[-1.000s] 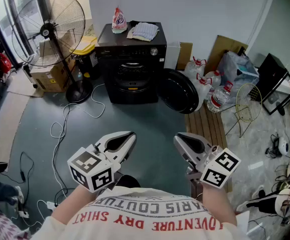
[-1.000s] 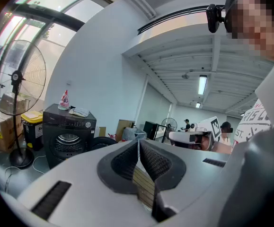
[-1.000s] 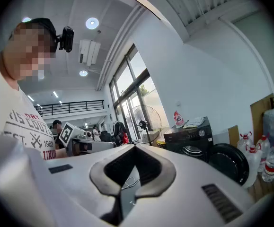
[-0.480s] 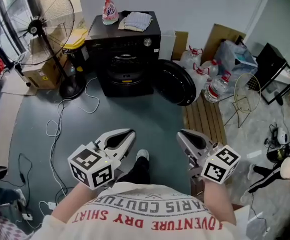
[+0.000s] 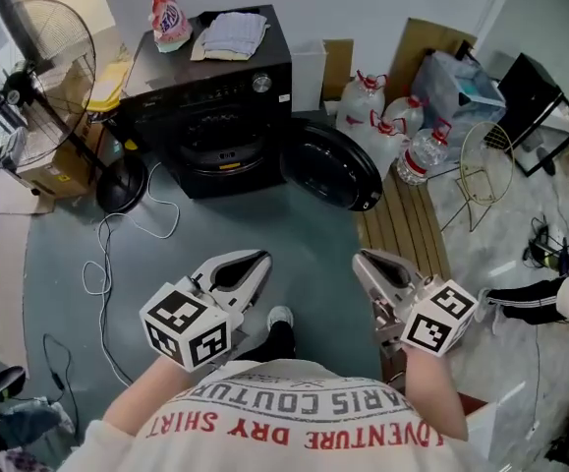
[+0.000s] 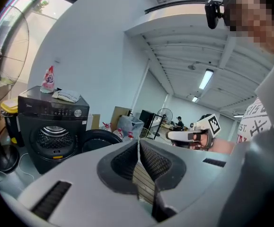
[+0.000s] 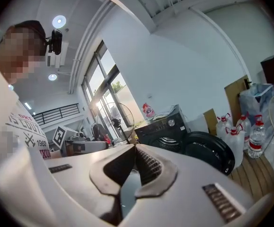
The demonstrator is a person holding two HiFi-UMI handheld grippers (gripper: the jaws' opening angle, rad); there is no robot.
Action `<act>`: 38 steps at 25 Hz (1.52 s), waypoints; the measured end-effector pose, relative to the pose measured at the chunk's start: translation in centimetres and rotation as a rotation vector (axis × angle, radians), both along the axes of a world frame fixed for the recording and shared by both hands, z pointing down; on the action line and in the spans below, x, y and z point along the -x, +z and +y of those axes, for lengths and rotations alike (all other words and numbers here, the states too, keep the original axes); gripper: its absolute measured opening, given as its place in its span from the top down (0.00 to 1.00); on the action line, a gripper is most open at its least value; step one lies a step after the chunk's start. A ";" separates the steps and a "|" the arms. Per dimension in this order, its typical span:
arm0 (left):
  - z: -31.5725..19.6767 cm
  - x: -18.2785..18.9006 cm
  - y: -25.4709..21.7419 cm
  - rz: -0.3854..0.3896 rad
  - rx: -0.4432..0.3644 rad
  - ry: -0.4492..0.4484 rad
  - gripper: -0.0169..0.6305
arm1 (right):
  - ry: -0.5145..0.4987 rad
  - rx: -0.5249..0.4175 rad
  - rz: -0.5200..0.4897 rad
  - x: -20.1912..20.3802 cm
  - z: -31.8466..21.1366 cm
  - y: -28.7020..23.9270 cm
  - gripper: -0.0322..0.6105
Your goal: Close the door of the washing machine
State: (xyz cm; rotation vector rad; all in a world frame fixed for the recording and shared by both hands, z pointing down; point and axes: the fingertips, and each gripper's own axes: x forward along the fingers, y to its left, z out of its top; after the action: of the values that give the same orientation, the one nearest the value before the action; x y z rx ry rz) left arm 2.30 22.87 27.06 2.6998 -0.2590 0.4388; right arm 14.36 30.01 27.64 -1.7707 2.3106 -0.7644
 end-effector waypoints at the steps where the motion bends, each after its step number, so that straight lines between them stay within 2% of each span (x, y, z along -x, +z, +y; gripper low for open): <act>1: -1.2 -0.9 0.4 -0.004 0.003 0.008 0.92 | 0.006 0.005 -0.004 -0.9 -1.1 0.4 0.91; 8: -8.4 -5.8 3.9 -0.027 0.079 0.023 0.92 | 0.082 0.103 -0.055 -6.8 -7.0 4.6 0.91; 12: -9.8 -8.4 4.8 -0.024 0.071 0.104 0.92 | 0.128 0.128 -0.080 -10.1 -8.5 6.4 0.91; 15: -10.3 -10.1 5.8 -0.051 0.083 0.119 0.92 | 0.147 0.179 -0.058 -12.7 -8.7 8.3 0.90; 17: -10.8 -11.3 6.6 -0.072 0.099 0.105 0.92 | 0.159 0.213 -0.045 -15.0 -8.8 9.7 0.83; 19: -11.3 -12.7 7.2 -0.094 0.104 0.093 0.92 | 0.172 0.247 -0.039 -17.4 -9.2 11.3 0.70; 22: -12.0 -14.5 7.1 -0.112 0.085 0.074 0.92 | 0.139 0.302 -0.008 -20.1 -9.9 14.1 0.68; 25: -13.8 -16.1 7.0 -0.111 0.104 0.015 0.92 | 0.075 0.353 0.093 -23.0 -11.4 16.5 0.64; 30: -16.0 -18.5 8.2 -0.136 0.158 -0.066 0.92 | -0.044 0.402 0.448 -27.4 -14.0 19.6 0.57; 35: -17.2 -20.2 9.7 -0.164 0.184 -0.125 0.92 | -0.169 0.485 0.577 -30.6 -15.6 24.8 0.56; 38: -17.7 -20.7 10.8 -0.187 0.200 -0.166 0.92 | -0.292 0.526 0.674 -31.4 -16.0 28.3 0.56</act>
State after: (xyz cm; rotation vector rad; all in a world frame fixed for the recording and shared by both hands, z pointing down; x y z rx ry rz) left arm 23.02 5.22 37.82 2.4218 -0.4626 0.6325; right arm 45.73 14.02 55.91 -2.1907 3.0768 -1.0151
